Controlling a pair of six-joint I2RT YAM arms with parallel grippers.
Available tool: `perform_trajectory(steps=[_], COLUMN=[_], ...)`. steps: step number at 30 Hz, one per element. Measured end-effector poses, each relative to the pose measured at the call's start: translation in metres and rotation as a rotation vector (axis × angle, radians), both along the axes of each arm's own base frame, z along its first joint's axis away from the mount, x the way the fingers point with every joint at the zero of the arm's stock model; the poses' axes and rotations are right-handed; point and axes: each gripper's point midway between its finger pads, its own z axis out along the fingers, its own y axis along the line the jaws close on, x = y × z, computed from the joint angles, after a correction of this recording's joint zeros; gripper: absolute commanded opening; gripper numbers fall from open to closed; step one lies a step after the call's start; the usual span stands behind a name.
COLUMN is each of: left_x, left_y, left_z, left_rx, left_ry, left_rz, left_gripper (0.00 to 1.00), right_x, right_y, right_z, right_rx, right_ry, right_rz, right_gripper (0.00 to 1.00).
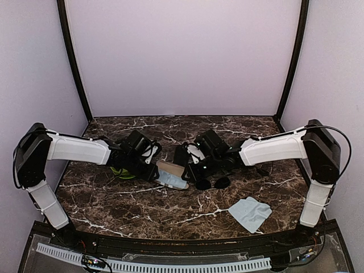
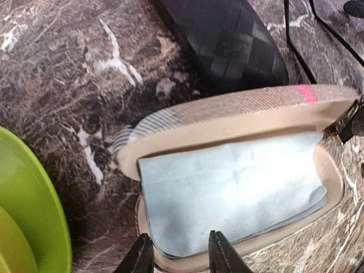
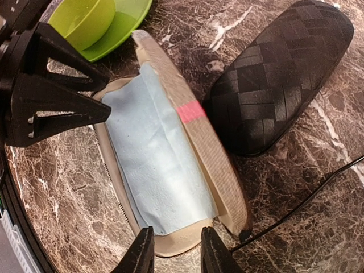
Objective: Organize the sunglasses
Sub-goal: Place the folded cleaning cloth in the sunglasses case, then pick up the sunglasses from the center of the board.
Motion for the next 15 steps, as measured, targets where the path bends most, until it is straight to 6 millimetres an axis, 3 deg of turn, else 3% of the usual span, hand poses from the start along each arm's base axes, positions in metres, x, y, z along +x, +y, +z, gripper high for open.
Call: perform_trajectory(steps=[6, 12, 15], left_x=[-0.013, -0.019, -0.018], left_y=[-0.002, -0.003, -0.002], left_z=[-0.006, -0.006, -0.003], left_rx=[0.021, 0.041, 0.048], left_ry=[0.006, -0.007, -0.024], left_rz=[-0.011, -0.012, -0.006], left_gripper=[0.34, 0.38, 0.41], right_x=[0.0, 0.005, 0.008], right_y=[-0.003, -0.006, -0.018], right_z=[0.001, 0.022, 0.028], right_rx=[-0.005, 0.015, 0.007], right_ry=[-0.001, -0.048, -0.069], right_rz=[-0.007, -0.03, -0.06], right_gripper=[0.29, 0.29, 0.31])
